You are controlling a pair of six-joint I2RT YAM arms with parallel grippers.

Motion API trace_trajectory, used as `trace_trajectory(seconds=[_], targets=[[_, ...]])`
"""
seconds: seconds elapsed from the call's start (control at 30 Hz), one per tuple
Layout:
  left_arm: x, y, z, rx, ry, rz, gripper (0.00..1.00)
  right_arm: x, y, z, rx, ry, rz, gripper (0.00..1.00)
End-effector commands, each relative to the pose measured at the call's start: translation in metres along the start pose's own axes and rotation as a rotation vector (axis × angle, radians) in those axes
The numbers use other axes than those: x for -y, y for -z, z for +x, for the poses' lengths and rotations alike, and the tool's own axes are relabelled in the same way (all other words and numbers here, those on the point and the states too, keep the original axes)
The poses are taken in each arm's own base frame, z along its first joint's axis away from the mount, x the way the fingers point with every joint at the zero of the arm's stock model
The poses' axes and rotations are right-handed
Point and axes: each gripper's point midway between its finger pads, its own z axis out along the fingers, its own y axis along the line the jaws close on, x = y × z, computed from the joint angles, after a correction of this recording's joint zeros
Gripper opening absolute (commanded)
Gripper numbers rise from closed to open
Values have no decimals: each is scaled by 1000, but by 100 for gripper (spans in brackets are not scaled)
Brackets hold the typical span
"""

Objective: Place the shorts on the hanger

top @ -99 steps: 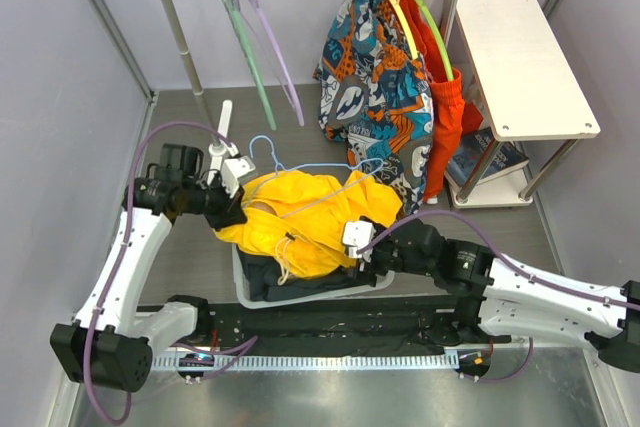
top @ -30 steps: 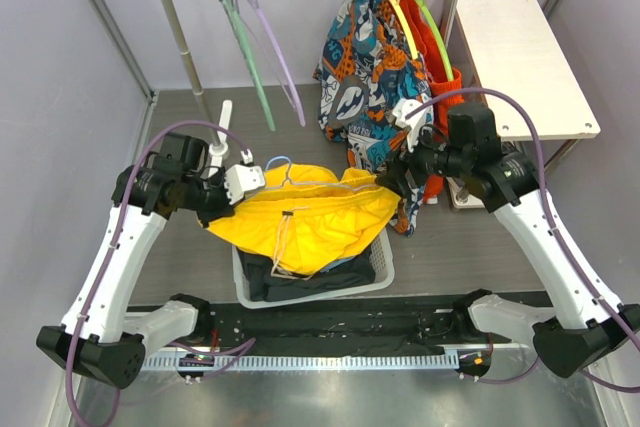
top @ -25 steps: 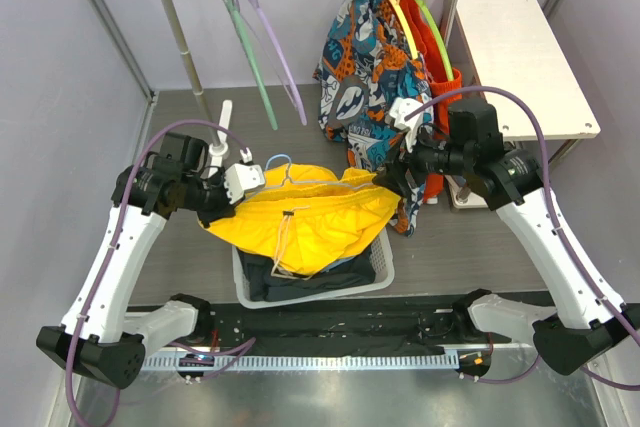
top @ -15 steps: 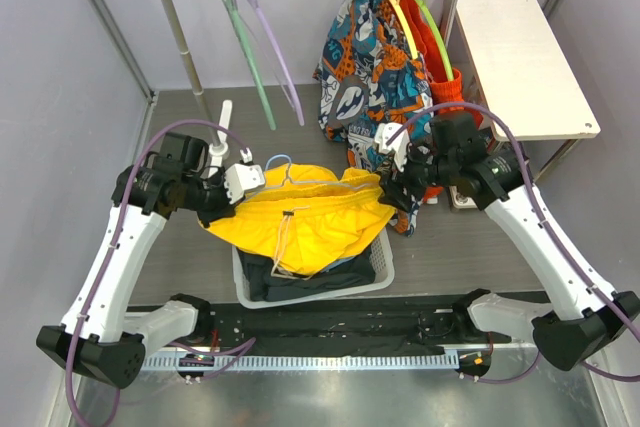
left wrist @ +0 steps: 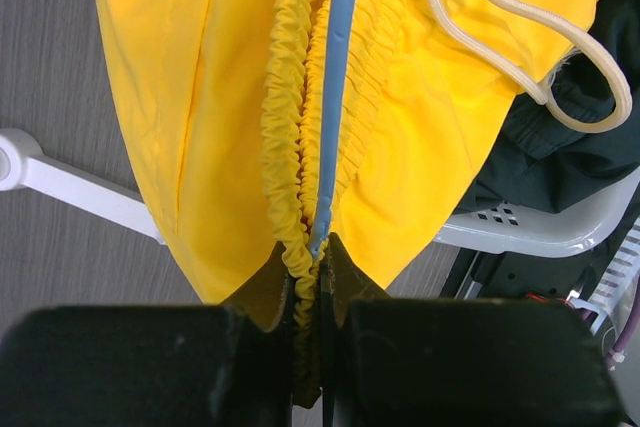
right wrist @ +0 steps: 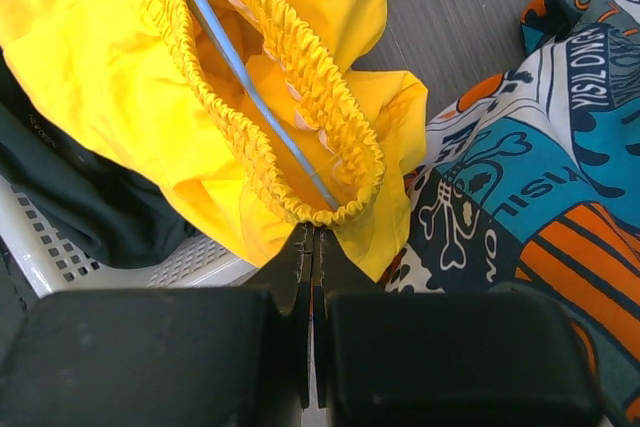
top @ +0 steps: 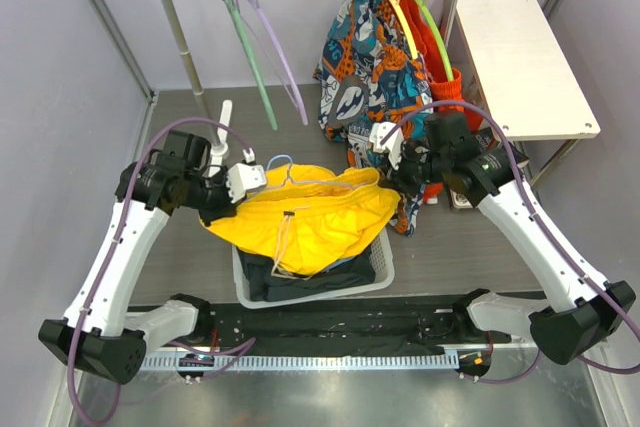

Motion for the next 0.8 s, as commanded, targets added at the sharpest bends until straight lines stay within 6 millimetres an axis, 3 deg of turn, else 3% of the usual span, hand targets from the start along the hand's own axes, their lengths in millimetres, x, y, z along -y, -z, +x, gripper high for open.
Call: trace_trajectory(seconds=[0.0,0.3,0.67,0.7,0.77], targets=[[-2,3,-19,65,-50,6,0,4,9,-33,104,66,13,1],[1,-7,-28,77,-74,17,0,-3,8,-37,120,100,-16,1],[-9,-29,-72,183,-24,-12,0,-14,9,-41,140,120,-64,1],[-8,-29,-73,185,-24,-10,0,-15,13,-43,140,123,-64,2],[-8,-24,-72,183,-28,-23,0,-17,20,-45,139,116,-57,13]])
